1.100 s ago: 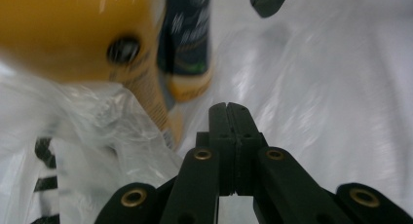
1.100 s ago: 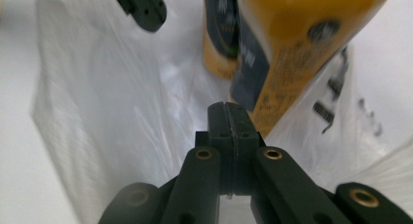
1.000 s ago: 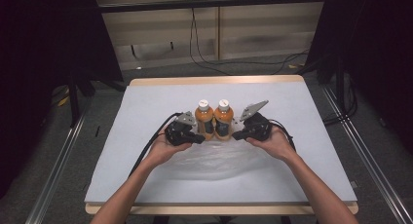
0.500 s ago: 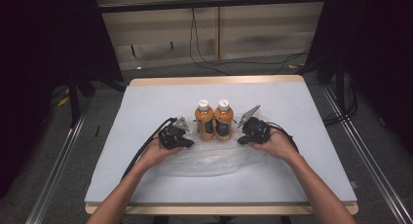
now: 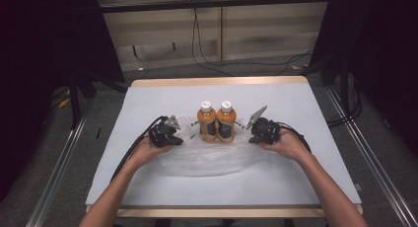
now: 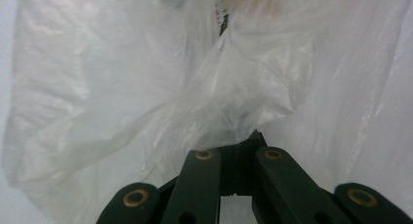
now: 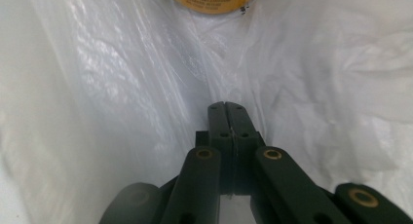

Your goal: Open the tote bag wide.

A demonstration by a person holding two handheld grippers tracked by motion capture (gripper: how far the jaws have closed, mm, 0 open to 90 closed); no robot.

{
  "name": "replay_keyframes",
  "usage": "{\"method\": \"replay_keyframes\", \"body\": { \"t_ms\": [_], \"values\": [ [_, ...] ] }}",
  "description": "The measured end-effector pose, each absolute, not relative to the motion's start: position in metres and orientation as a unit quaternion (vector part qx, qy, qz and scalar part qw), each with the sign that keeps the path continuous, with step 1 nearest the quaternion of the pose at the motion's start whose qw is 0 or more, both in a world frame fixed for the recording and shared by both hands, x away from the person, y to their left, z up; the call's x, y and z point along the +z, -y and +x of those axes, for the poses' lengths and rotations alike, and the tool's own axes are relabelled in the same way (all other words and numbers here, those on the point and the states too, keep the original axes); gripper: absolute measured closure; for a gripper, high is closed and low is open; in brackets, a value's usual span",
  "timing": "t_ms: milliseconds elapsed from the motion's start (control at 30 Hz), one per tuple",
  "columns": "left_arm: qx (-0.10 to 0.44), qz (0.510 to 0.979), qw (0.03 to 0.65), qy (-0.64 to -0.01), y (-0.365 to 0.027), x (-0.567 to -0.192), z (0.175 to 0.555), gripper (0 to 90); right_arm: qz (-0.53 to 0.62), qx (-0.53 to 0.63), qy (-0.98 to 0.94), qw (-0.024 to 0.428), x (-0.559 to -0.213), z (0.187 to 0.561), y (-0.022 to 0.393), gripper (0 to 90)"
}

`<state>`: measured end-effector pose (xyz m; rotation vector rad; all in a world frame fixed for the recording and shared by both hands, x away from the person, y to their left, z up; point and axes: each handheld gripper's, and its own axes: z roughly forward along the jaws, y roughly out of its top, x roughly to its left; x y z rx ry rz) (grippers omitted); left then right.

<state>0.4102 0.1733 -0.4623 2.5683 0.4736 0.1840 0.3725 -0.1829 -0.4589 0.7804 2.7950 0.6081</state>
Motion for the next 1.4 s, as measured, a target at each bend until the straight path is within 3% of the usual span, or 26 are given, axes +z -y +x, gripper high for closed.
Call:
{"method": "replay_keyframes", "body": {
  "t_ms": [267,667,867,1233,1400],
  "values": [
    [0.072,0.940,0.268,-0.199,-0.183,-0.464,0.423,90.0,0.263,0.192,-0.939,0.113,-0.459,0.387,0.184,90.0],
    [0.075,0.945,0.263,-0.181,-0.174,-0.463,0.415,90.0,0.294,0.237,-0.923,0.079,-0.460,0.397,0.193,90.0],
    [0.073,0.949,0.256,-0.169,-0.173,-0.462,0.416,90.0,0.288,0.237,-0.924,0.085,-0.451,0.406,0.186,90.0],
    [0.060,0.948,0.261,-0.174,-0.179,-0.462,0.420,90.0,0.256,0.130,-0.952,0.108,-0.455,0.409,0.193,90.0],
    [0.071,0.949,0.253,-0.173,-0.180,-0.461,0.423,90.0,0.234,0.104,-0.962,0.090,-0.452,0.399,0.203,90.0]
  ]
}}
